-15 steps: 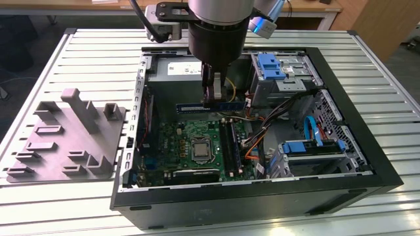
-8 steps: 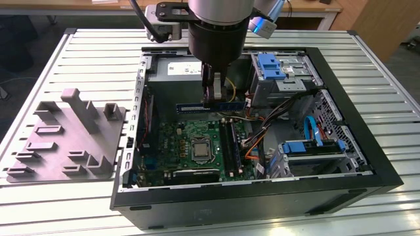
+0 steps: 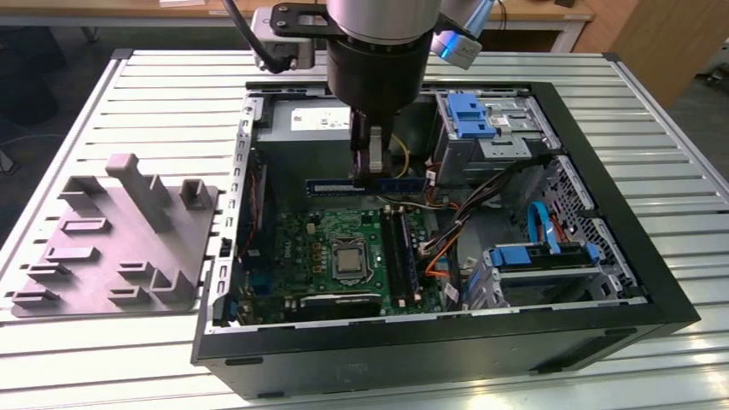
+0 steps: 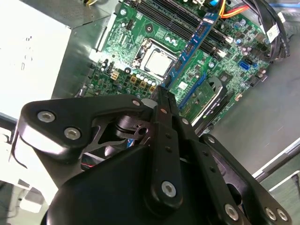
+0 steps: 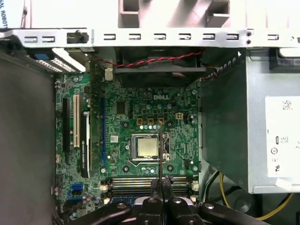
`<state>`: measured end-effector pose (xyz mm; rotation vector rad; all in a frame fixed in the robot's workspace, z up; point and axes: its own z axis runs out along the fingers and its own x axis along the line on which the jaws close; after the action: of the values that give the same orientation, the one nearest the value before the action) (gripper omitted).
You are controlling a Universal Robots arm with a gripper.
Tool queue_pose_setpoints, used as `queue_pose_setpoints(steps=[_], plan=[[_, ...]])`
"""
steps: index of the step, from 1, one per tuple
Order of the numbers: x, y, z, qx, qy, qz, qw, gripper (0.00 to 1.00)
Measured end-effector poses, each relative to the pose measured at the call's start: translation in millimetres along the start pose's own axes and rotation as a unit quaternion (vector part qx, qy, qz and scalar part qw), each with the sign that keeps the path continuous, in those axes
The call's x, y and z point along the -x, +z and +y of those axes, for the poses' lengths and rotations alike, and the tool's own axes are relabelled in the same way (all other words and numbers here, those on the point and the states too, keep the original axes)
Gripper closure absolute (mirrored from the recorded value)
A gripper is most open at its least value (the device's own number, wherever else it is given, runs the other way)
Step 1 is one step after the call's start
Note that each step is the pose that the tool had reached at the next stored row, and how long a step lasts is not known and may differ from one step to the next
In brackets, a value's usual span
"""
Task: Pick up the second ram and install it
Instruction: 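Insert the second ram into the second slot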
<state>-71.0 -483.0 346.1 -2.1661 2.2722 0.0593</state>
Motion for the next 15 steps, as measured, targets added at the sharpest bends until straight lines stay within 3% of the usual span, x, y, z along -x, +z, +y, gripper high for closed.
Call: queue_pose_setpoints(steps=[3, 7, 11, 15], plan=[[0.0, 0.3, 0.0, -0.0006, 0.023, -0.0006, 0.9997, 0.88], [0.0, 0.9, 0.0, -0.0015, 0.056, -0.0015, 0.9984, 0.88], [0.0, 1.4, 0.0, -0.0025, 0.091, -0.0023, 0.9959, 0.88], [-0.1, 1.9, 0.0, -0.0035, 0.126, -0.0033, 0.9920, 0.88]])
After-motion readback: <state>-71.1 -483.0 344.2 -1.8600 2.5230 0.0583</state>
